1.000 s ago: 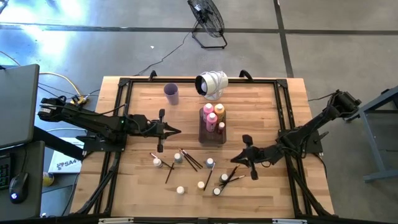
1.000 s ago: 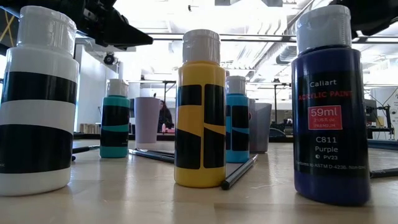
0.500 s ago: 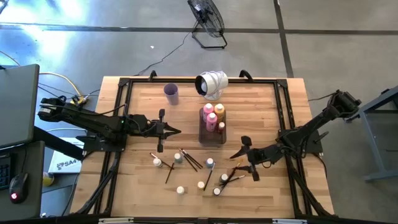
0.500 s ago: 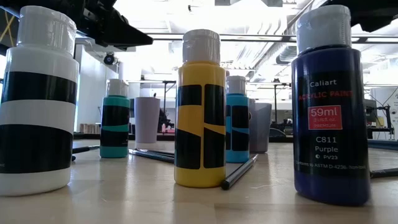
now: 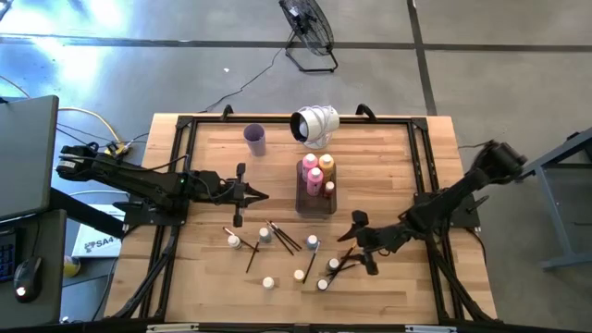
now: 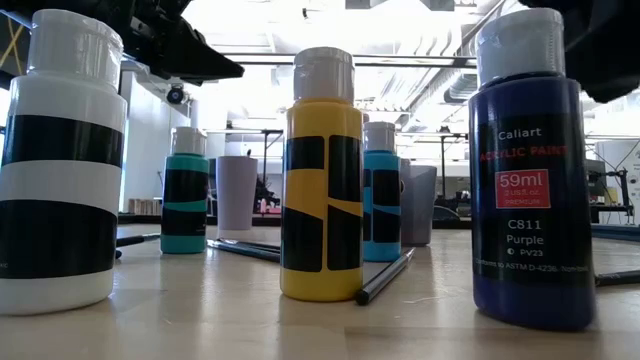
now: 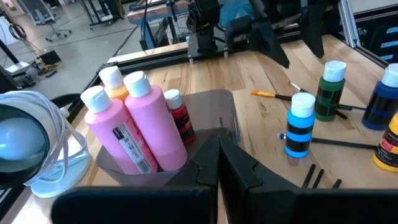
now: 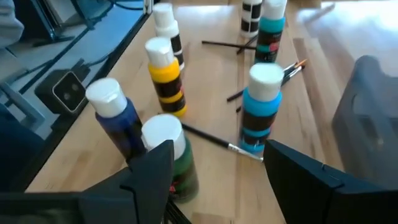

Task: Pick & Place Paint Supplies
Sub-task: Put the green paint bottle into the black bin, then put the top white paint bottle into the black bin

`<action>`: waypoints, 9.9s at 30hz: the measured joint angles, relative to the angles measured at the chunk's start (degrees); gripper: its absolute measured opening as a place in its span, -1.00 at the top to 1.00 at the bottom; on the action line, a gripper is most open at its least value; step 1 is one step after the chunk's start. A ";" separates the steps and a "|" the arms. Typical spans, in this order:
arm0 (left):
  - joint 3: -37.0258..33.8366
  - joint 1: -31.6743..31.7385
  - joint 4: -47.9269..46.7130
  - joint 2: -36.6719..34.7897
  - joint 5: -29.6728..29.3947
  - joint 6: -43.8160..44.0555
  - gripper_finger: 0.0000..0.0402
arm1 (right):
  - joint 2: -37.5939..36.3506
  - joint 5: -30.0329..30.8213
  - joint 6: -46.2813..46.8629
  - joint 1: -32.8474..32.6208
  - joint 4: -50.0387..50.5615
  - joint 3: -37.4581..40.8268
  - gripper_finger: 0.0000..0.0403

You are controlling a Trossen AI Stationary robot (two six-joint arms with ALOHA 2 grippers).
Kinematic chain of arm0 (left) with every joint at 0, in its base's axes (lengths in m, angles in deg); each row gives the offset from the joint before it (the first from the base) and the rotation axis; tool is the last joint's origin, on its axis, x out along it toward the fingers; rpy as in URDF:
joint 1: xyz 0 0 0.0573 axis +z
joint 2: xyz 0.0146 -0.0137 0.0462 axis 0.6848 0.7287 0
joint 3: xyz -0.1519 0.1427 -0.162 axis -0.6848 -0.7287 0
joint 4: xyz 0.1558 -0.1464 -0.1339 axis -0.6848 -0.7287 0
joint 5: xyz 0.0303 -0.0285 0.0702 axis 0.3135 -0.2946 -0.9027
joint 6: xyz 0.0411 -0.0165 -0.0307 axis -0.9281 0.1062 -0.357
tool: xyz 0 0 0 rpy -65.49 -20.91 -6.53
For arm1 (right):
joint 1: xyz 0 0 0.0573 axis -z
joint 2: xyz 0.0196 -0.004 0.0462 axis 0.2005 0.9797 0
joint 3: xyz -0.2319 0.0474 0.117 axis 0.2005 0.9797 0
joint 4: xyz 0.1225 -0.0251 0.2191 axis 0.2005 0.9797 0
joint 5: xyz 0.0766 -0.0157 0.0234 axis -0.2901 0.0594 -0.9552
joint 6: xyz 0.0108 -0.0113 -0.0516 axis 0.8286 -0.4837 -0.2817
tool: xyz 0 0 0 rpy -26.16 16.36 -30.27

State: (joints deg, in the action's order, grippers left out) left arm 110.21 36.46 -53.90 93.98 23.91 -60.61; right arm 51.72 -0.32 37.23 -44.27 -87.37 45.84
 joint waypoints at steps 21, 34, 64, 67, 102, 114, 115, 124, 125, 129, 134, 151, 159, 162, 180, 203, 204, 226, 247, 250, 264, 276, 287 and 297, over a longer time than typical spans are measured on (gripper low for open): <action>0.00 0.00 -1.03 0.00 -0.22 -0.05 1.00 | 4.87 -6.08 2.66 -0.03 -5.48 0.00 -0.19; 0.00 0.00 -1.00 -0.02 -0.20 -0.07 1.00 | 6.10 -7.20 1.23 -0.09 -10.11 0.00 -0.19; 0.00 0.00 -1.03 0.00 -0.17 -0.11 1.00 | 16.22 -5.76 -0.32 -0.20 -18.66 -2.56 0.03; 0.00 0.00 -1.03 0.00 -0.17 -0.11 1.00 | 16.22 -6.02 -0.32 -0.20 -18.66 -2.56 0.15; 0.00 0.00 -0.98 0.00 -0.16 -0.13 1.00 | -4.12 1.54 -9.11 4.71 -4.47 -2.56 0.41; -0.02 0.00 -0.87 0.00 -0.17 -0.22 1.00 | -9.48 1.96 -13.36 14.07 -2.96 -2.54 0.43; -0.02 0.00 -0.87 0.00 -0.17 -0.22 1.00 | -9.16 1.99 -13.33 14.85 -3.00 -2.54 0.44; -0.02 0.02 -0.87 0.00 -1.50 -0.22 1.00 | -6.47 1.72 -12.22 21.17 -4.05 -2.54 0.44; -0.02 0.01 -0.87 0.00 -1.51 -0.22 1.00 | -6.20 1.70 -11.71 21.82 -4.00 -2.54 0.45; -0.02 0.01 -0.87 0.00 -1.55 -0.22 1.00 | -4.46 1.73 -10.31 23.49 -4.25 -2.54 0.43; -0.02 0.00 -0.85 0.00 -1.73 -0.22 1.00 | -1.88 1.66 -10.31 23.89 -4.26 -2.54 0.44; -0.02 0.01 -0.85 -0.01 -1.73 -0.20 1.00 | 0.37 0.91 -7.12 25.32 -18.10 6.39 0.43; -0.02 0.01 -0.83 0.00 -1.70 -0.18 1.00 | 1.34 0.17 -6.70 25.77 -19.39 7.72 0.45; -0.02 0.00 -0.83 0.00 -1.70 -0.20 1.00 | 2.79 0.26 -6.58 26.02 -19.53 7.72 0.44; -0.02 0.02 -0.85 0.00 -1.70 -0.17 1.00 | 13.52 0.32 -5.83 26.70 -29.97 7.65 0.30; -0.02 0.00 -0.89 0.00 -1.70 -0.20 1.00 | 12.81 -2.71 -6.92 26.36 -28.96 7.67 0.09; -0.02 0.02 -0.90 0.00 -1.68 -0.20 1.00 | 12.72 -2.93 -7.08 26.33 -28.83 7.67 0.08; -0.02 0.02 -0.94 0.00 -3.06 -0.20 1.00 | 3.29 3.33 -13.93 22.54 -23.12 7.76 0.02; -0.02 0.02 -1.00 0.00 -3.23 -0.20 1.00 | -14.47 -1.48 -16.82 14.70 -20.75 7.67 0.02; -0.02 0.02 -0.96 0.00 -3.22 -0.20 1.00 | -15.75 -1.55 -16.82 12.37 -18.07 7.67 0.02; -0.02 0.02 -0.92 0.00 -3.21 -0.20 1.00 | -16.33 -1.53 -11.82 6.35 -15.89 7.67 0.22; -0.02 0.02 -0.92 0.00 -3.19 -0.19 1.00 | -16.33 -1.51 -11.79 5.90 -15.58 7.67 0.40; -0.02 0.02 -0.94 0.00 -3.17 -0.18 1.00 | -16.33 -1.51 -11.79 5.92 -15.54 7.67 0.43; -0.02 0.02 -0.94 0.00 -3.17 -0.20 1.00 | -16.33 -1.51 -11.79 5.92 -15.54 7.67 0.45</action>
State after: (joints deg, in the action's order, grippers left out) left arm 110.19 36.48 -54.84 93.98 20.74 -60.81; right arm 35.39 -1.83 25.44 -38.35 -102.90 53.51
